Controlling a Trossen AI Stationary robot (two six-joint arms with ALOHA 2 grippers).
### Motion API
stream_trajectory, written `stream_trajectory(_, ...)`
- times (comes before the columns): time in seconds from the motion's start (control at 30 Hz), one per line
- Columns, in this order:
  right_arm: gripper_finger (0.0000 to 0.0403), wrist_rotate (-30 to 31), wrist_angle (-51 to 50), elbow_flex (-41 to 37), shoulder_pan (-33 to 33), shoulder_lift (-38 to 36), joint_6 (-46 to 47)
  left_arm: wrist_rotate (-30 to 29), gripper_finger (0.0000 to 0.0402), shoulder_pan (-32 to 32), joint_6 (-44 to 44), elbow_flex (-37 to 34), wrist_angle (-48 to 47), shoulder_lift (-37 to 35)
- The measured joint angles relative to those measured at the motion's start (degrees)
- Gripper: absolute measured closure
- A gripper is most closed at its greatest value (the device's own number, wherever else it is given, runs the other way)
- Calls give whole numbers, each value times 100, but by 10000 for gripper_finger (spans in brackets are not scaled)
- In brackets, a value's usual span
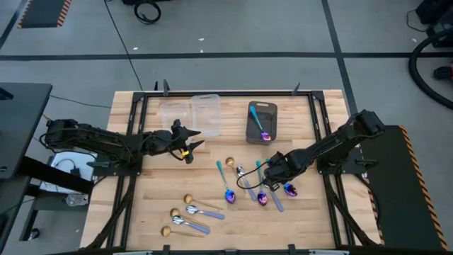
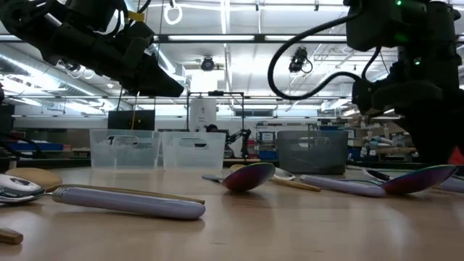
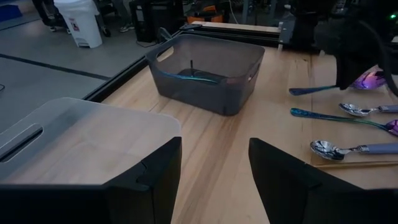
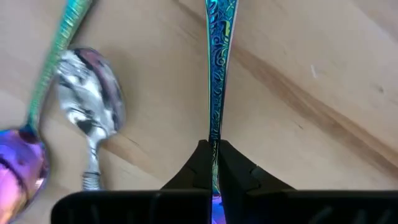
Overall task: Sort silverware by color (type)
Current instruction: Put the blue spoon into the black bin
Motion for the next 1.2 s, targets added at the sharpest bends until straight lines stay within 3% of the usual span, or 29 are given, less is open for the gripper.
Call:
stream_trajectory(0.37,390,-17,-176,61,-96,-191,-44,0,208,0,-11,1,-1,0)
stream_trajectory(0.87,389,481,-1139,1336,-539,-197,-1094,0,208,2,-4,0,1,0)
stream_trajectory(1.2,389,487,-1458,1909,-721,-199,-1639,0,208,2,-2,1,1,0)
